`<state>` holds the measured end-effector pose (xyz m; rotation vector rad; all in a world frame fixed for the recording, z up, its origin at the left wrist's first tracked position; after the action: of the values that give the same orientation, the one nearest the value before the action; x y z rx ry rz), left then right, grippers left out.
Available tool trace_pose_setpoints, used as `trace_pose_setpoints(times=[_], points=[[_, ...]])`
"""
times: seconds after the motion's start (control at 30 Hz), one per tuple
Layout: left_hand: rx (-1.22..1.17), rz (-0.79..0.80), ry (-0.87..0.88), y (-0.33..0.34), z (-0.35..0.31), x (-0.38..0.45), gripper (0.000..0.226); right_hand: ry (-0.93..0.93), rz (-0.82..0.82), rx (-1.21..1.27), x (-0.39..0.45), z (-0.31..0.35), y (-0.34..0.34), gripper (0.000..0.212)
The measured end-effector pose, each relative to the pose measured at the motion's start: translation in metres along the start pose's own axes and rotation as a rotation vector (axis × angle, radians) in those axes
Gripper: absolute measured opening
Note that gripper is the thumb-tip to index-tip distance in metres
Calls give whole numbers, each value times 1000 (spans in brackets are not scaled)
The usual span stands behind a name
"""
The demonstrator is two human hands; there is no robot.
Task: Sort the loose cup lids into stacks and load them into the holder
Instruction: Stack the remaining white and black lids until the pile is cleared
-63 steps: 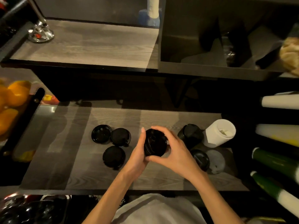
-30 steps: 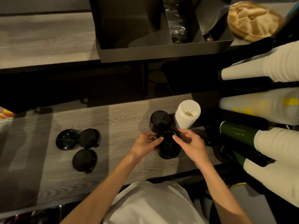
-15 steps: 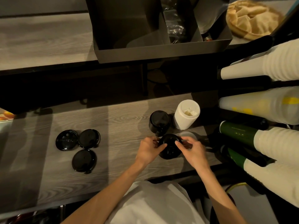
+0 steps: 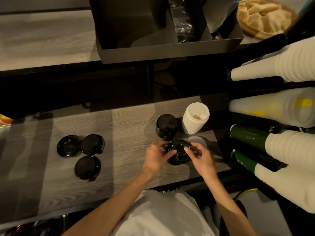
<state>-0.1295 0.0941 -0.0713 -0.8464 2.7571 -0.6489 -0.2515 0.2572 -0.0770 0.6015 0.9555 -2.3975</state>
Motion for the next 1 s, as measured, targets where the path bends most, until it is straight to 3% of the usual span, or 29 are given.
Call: trace_pose_setpoints(times=[0.23, 0.43, 0.63, 0.73, 0.87, 1.0], points=[[-188, -51, -149, 1, 13, -3, 42, 11, 27, 7, 4, 6, 4, 32], [-59, -82, -9, 1, 6, -7, 44, 68, 67, 181, -2, -1, 6, 25], [-185, -61, -88, -2, 13, -5, 49, 58, 39, 176, -7, 6, 3, 32], [-247, -92, -110, -13, 17, -8, 47, -31, -45, 167, -17, 22, -4, 33], [-251, -107, -95, -49, 26, -18, 37, -310, -217, 0, -45, 62, 5, 28], [-147, -216, -114, -107, 51, -43, 23, -503, -64, -40, -62, 103, 61, 18]])
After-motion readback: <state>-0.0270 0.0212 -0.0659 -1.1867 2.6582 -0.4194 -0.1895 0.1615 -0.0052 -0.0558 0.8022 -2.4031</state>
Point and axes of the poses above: each hand's wrist, its own x-axis towards the middle knuckle, its own y-axis out of the palm, z = x × y, the point moved 5 cm from there along x, towards the middle knuckle, and after that the axes turned 14 degrees about y, right-handed, at the moved point
